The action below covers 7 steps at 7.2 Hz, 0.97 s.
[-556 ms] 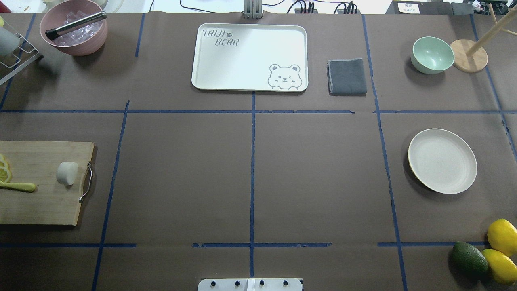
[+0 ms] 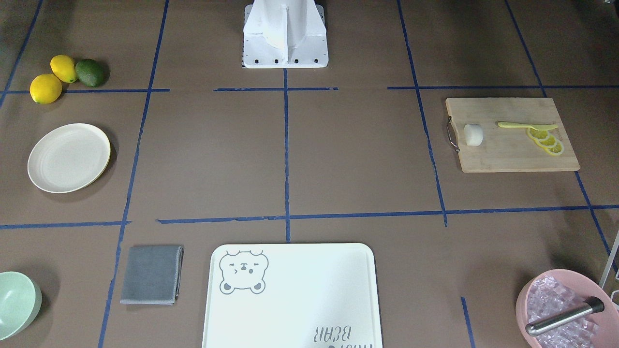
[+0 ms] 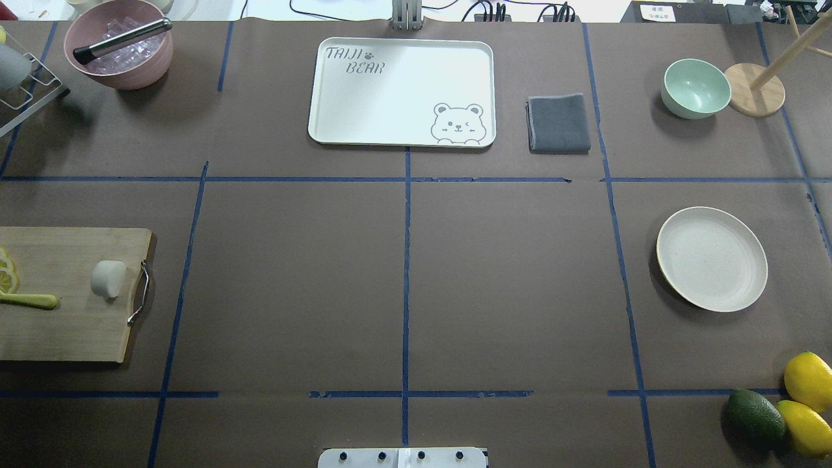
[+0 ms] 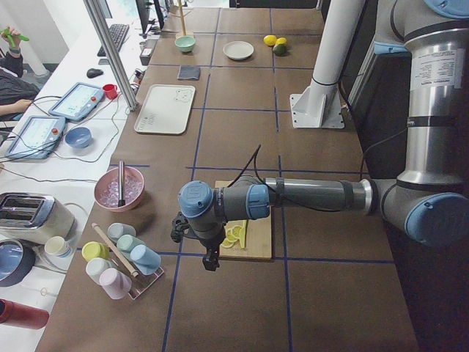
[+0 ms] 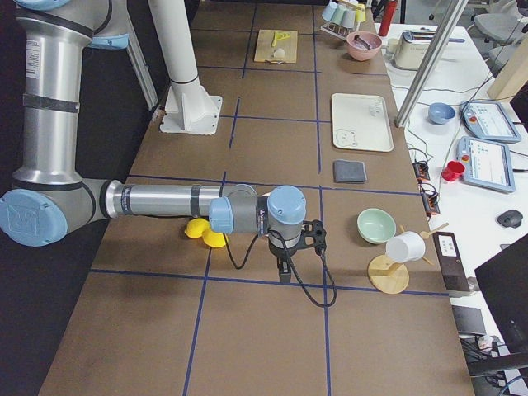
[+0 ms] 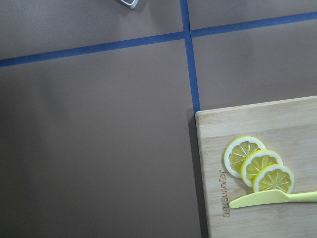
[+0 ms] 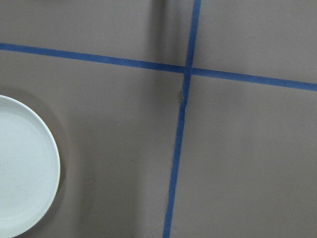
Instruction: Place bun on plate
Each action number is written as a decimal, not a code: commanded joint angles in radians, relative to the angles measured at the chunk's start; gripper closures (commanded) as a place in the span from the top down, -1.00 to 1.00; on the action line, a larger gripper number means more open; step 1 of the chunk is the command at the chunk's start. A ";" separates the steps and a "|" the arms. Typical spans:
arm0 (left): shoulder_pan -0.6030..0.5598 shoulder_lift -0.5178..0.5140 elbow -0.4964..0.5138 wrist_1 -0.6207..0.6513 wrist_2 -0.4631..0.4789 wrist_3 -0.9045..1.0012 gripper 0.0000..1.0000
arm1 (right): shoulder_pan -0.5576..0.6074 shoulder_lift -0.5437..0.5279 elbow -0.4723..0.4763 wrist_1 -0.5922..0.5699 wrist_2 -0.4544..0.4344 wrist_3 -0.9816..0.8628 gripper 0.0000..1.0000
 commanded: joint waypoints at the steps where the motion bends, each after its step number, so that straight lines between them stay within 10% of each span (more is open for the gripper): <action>1: 0.000 0.000 -0.009 0.000 -0.001 0.000 1.00 | -0.080 -0.002 0.005 0.138 0.069 0.001 1.00; 7: 0.002 0.000 -0.005 -0.004 -0.001 0.000 1.00 | -0.385 -0.047 -0.189 0.788 -0.053 0.686 0.86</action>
